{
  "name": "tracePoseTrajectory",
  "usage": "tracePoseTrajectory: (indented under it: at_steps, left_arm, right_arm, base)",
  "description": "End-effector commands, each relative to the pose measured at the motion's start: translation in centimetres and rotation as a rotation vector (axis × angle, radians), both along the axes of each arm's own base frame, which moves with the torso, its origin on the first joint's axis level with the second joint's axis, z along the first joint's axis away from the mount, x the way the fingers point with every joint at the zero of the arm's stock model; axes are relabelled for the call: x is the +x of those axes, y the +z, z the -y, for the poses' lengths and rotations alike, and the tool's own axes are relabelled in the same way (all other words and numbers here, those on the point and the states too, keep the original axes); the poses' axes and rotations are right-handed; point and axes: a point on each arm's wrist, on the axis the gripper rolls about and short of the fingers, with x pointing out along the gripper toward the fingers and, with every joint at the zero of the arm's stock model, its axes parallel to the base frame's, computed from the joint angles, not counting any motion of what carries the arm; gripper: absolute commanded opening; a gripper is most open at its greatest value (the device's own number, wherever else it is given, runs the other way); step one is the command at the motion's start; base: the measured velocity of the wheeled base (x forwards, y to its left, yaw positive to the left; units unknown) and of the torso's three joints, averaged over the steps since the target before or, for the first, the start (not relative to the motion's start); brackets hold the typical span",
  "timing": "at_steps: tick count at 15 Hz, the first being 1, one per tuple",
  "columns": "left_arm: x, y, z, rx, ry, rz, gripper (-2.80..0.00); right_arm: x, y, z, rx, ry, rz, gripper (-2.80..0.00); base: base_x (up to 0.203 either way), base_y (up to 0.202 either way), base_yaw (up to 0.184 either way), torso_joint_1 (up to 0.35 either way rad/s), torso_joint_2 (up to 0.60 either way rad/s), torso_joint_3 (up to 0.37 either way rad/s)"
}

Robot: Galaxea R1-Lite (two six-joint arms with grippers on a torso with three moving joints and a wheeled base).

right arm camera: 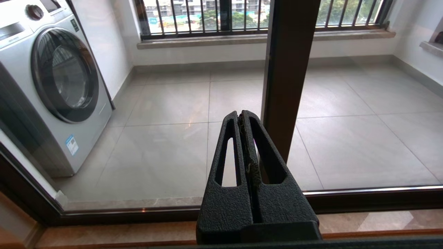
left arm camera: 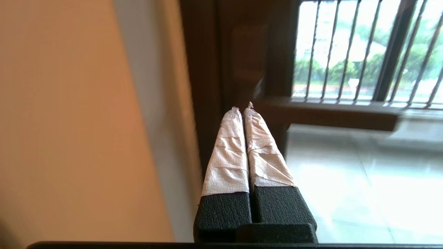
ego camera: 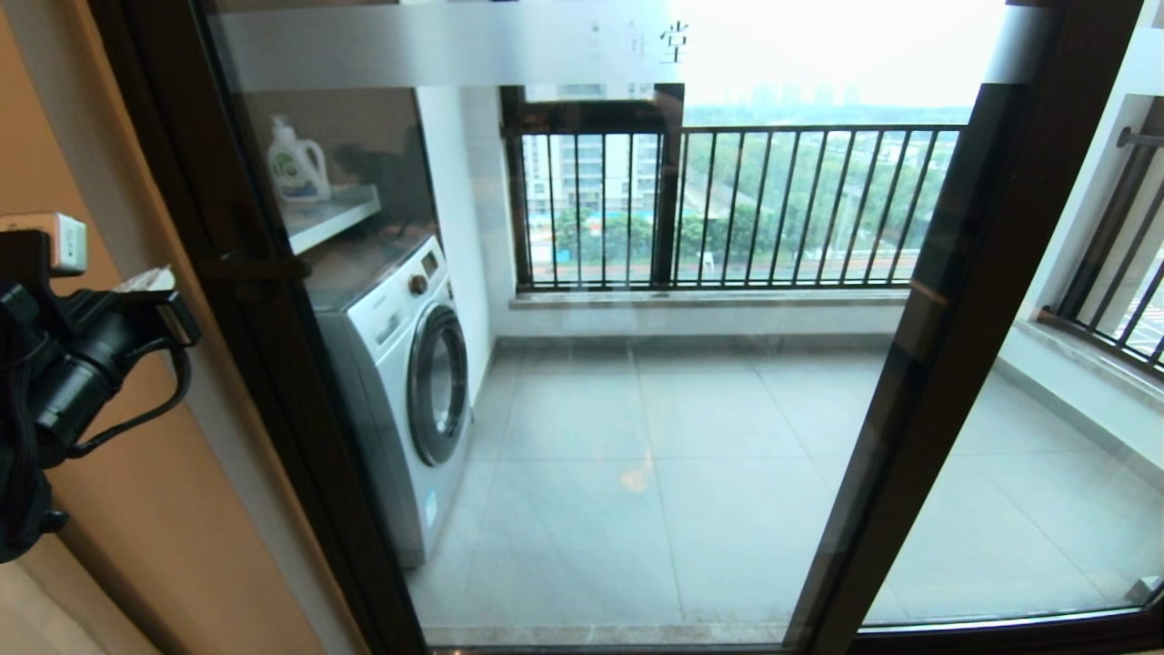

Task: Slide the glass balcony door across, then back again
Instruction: Open the slid door

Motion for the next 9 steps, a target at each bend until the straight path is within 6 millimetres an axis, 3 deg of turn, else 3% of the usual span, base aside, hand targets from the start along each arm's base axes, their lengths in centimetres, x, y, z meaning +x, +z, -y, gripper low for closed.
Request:
tracePoseTrajectory:
  at_steps: [1, 6, 9]
  left_arm:
    - [0.5, 1.6, -0.3, 0.011, 0.003, 0.049, -2.8]
    - [4.2, 6.1, 0.9, 0.019, -0.053, 0.111, -2.8]
    - [6.8, 5.0, 3.2, 0.006, -0.126, 0.055, -2.8]
  right_arm:
    - [0.0, -0.1, 0.0, 0.0, 0.001, -0.004, -2.8]
    - [0.0, -0.1, 0.0, 0.0, 0.001, -0.002, -2.8]
    - [0.0, -0.1, 0.0, 0.0, 0.001, -0.004, -2.8]
  base:
    - [0.0, 0.0, 0.0, 0.0, 0.0, 0.0]
    - [0.0, 0.0, 0.0, 0.0, 0.0, 0.0]
    - [0.0, 0.0, 0.0, 0.0, 0.0, 0.0]
